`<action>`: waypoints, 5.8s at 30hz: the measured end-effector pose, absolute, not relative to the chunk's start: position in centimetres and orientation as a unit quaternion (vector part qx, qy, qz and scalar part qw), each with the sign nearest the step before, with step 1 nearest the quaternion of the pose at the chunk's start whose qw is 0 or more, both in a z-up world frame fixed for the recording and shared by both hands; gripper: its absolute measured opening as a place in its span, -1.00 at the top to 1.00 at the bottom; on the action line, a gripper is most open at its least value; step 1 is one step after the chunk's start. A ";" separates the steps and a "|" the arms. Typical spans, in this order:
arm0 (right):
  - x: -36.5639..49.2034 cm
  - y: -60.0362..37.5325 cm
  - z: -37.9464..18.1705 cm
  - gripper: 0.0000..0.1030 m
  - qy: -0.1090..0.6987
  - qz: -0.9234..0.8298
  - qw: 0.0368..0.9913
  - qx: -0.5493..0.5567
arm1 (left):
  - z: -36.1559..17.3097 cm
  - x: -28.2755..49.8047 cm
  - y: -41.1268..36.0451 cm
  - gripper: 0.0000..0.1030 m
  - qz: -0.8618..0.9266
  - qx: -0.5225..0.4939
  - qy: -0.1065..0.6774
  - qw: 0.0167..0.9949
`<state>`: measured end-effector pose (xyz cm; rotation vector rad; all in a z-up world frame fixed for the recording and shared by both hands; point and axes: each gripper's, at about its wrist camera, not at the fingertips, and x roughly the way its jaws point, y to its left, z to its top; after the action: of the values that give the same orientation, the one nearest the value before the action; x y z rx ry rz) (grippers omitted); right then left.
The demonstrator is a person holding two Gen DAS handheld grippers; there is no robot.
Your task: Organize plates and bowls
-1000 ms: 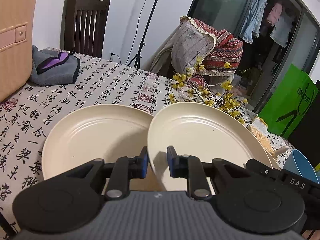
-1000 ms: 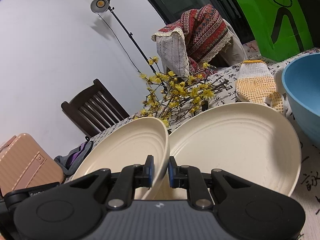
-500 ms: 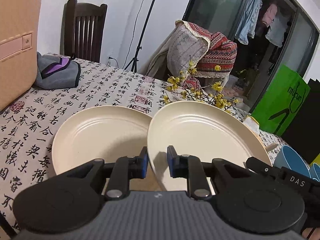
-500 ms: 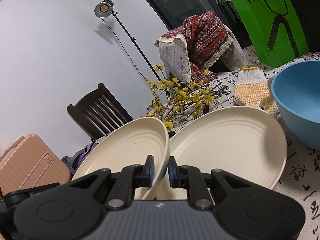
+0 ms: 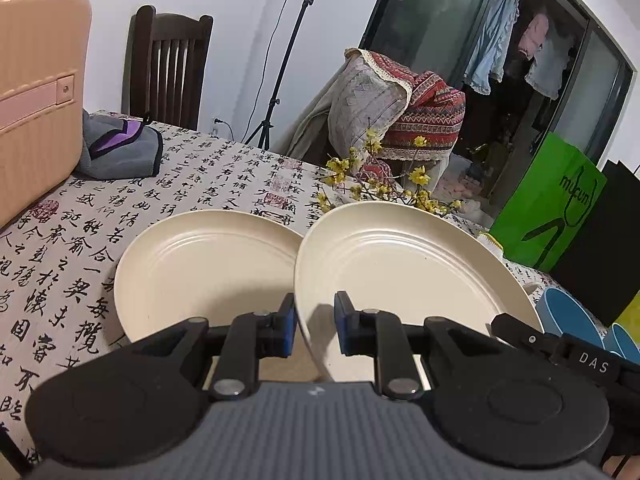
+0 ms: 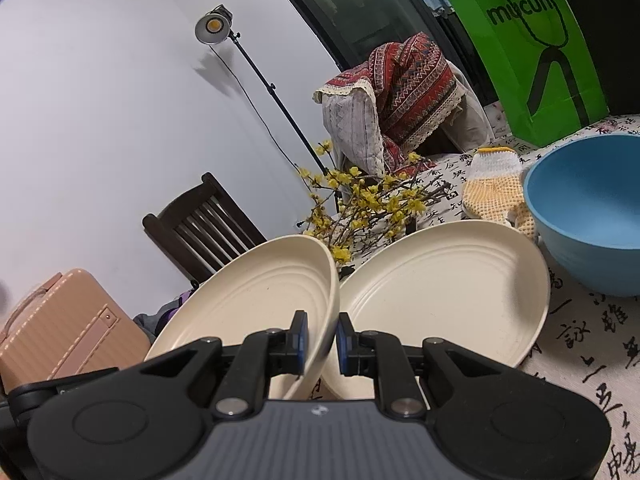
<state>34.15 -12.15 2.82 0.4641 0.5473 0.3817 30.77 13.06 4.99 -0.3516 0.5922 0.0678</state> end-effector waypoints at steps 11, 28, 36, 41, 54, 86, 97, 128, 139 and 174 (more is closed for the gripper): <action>32.5 -12.9 3.5 0.72 0.258 0.187 0.920 0.230 | 5.8 29.3 12.6 0.62 0.032 -0.175 0.284 0.942; 29.5 -14.5 4.7 0.72 0.244 0.186 0.922 0.237 | 7.0 26.5 11.0 0.62 0.024 -0.176 0.270 0.947; 28.3 -15.1 5.3 0.72 0.237 0.186 0.923 0.239 | 7.4 25.2 10.3 0.62 0.023 -0.179 0.263 0.948; 27.5 -15.6 5.5 0.72 0.234 0.183 0.923 0.243 | 7.7 24.5 10.0 0.62 0.021 -0.181 0.259 0.948; 25.2 -17.0 5.9 0.72 0.225 0.180 0.925 0.248 | 8.2 22.8 9.0 0.62 0.006 -0.182 0.256 0.949; 20.1 -20.1 6.2 0.72 0.209 0.164 0.929 0.258 | 8.4 19.3 6.3 0.62 -0.025 -0.179 0.246 0.952; 18.6 -20.8 6.2 0.72 0.206 0.164 0.929 0.260 | 8.4 17.9 6.0 0.62 -0.030 -0.179 0.243 0.953; 15.1 -22.0 5.9 0.72 0.200 0.159 0.930 0.264 | 8.1 14.5 4.7 0.62 -0.041 -0.177 0.238 0.954; 14.0 -22.9 5.6 0.72 0.197 0.156 0.930 0.267 | 8.0 13.8 4.2 0.62 -0.047 -0.176 0.238 0.954; 11.3 -26.3 4.5 0.72 0.189 0.134 0.931 0.282 | 6.3 13.2 1.3 0.63 -0.082 -0.172 0.248 0.950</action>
<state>11.33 -26.32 4.53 0.5765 0.3878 0.2741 13.25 1.30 6.34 -0.3499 0.5049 -0.1662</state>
